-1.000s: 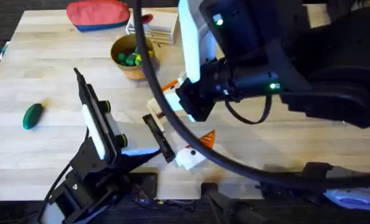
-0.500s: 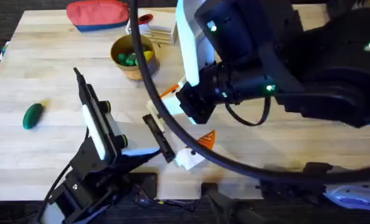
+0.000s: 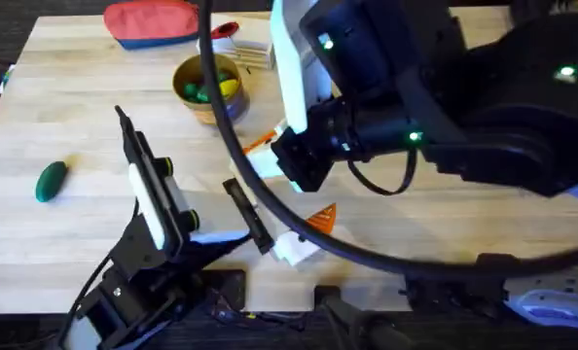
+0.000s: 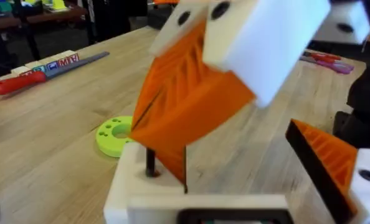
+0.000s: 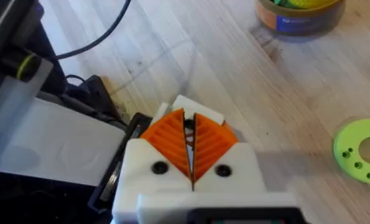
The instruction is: Pick up the gripper from the table and insert it into the empty holder that is missing its gripper. Then pick up a screw, insert it into the mounting hole, and use the screwdriver to tighten it. Finally, clean up the table by picking up the vegetable and placing it into the bucket.
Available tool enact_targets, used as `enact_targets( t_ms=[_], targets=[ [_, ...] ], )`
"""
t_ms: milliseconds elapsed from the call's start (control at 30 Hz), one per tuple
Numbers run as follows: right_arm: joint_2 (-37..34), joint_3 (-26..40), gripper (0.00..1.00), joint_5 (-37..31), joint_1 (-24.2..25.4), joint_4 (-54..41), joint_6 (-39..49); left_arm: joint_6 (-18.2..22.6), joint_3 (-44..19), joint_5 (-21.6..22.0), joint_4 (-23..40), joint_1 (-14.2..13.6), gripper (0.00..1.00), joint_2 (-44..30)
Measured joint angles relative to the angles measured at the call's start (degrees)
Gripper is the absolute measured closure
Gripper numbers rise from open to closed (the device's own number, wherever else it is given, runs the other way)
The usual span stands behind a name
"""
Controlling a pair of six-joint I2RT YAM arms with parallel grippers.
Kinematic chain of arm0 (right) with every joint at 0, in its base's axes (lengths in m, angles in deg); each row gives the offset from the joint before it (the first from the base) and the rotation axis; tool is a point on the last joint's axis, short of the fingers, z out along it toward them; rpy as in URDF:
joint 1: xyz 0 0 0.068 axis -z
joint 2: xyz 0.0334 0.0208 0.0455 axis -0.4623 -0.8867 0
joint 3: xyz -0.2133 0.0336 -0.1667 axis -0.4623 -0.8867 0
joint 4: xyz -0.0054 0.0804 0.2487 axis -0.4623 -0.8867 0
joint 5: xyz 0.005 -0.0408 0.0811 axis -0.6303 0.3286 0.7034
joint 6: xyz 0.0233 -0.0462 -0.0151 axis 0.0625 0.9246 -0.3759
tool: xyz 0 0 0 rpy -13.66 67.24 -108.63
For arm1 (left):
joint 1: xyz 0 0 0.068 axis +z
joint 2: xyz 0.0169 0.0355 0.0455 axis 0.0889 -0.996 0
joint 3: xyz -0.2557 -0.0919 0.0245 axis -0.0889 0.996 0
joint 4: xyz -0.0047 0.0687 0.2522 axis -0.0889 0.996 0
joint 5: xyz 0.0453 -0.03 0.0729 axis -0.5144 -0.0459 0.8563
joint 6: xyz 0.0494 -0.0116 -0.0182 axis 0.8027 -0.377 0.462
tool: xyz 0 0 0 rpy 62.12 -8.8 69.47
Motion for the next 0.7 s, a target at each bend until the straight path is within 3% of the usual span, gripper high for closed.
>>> enact_targets(
  t_ms=[700],
  targets=[
    [0.60,0.44,0.998,-0.41,0.09,-0.42,-0.03,-0.12,0.00,-0.02,0.00,0.00,0.013,-0.02]
  ],
)
